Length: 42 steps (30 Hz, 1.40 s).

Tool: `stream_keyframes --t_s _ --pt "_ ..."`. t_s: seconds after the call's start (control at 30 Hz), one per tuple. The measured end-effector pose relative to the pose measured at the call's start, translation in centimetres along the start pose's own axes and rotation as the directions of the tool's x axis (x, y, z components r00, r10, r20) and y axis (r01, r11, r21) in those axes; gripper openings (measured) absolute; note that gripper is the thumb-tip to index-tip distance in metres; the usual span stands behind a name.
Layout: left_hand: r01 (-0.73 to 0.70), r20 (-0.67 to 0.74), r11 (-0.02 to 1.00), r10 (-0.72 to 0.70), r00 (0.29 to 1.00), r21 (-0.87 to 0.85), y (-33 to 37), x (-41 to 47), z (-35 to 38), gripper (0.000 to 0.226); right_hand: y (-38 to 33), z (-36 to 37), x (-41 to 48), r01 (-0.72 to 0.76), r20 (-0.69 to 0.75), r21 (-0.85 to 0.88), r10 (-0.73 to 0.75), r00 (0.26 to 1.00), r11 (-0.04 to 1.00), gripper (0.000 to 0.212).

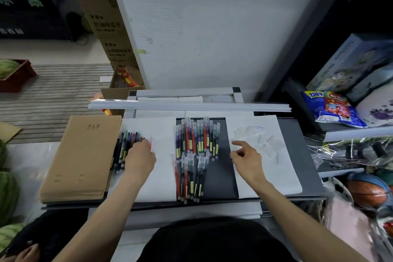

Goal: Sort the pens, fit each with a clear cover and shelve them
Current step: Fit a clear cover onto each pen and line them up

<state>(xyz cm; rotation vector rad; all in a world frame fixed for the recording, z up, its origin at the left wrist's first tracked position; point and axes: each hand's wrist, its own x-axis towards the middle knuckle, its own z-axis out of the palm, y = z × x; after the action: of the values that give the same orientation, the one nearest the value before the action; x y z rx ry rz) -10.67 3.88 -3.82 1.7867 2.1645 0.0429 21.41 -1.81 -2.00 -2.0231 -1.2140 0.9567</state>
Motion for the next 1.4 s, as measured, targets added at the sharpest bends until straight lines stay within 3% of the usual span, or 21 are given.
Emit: stream_keyframes --t_s 0.23,0.4,0.5,0.67,0.87,1.0,1.27,1.4 --pt "0.01 0.013 1.0 -0.01 1.0 -0.018 0.8 -0.8 -0.2 0.016 -1.7 1.1 -1.9 -0.13 0.154 0.466 0.065 0.986 0.875 0.024" --pt "-0.053 0.021 0.949 0.063 0.998 -0.311 3.1 -3.6 -2.0 0.01 -2.5 1.0 -2.7 -0.268 0.228 0.645 0.155 0.961 0.715 0.01" --pt "-0.127 0.048 0.845 0.177 0.983 -0.519 4.9 -6.0 -3.0 0.017 -3.3 0.6 -3.1 -0.306 0.293 0.692 0.133 0.947 0.654 0.011" --pt "-0.074 0.122 0.619 0.268 0.956 -0.782 7.2 -9.5 -3.9 0.037 -5.8 0.3 -4.2 -0.375 0.419 0.777 0.03 0.907 0.506 0.01" --pt "-0.126 0.088 0.58 0.326 0.941 -0.805 8.2 -11.5 -4.3 0.027 -7.3 0.8 -5.3 -0.399 0.461 0.775 -0.006 0.888 0.491 0.027" --pt "-0.112 0.083 0.54 0.323 0.943 -0.834 8.4 -11.9 -3.9 0.024 -7.9 1.4 -5.7 -0.366 0.444 0.762 -0.02 0.896 0.535 0.027" --pt "-0.099 0.071 0.507 0.304 0.95 -0.856 8.0 -11.9 -3.3 0.027 -8.3 1.3 -5.8 -0.427 0.466 0.812 -0.001 0.885 0.397 0.019" --pt "-0.073 0.093 0.51 0.292 0.952 -0.857 8.3 -11.6 -2.6 0.026 -7.8 1.7 -5.8 -0.368 0.449 0.792 -0.056 0.892 0.487 0.018"
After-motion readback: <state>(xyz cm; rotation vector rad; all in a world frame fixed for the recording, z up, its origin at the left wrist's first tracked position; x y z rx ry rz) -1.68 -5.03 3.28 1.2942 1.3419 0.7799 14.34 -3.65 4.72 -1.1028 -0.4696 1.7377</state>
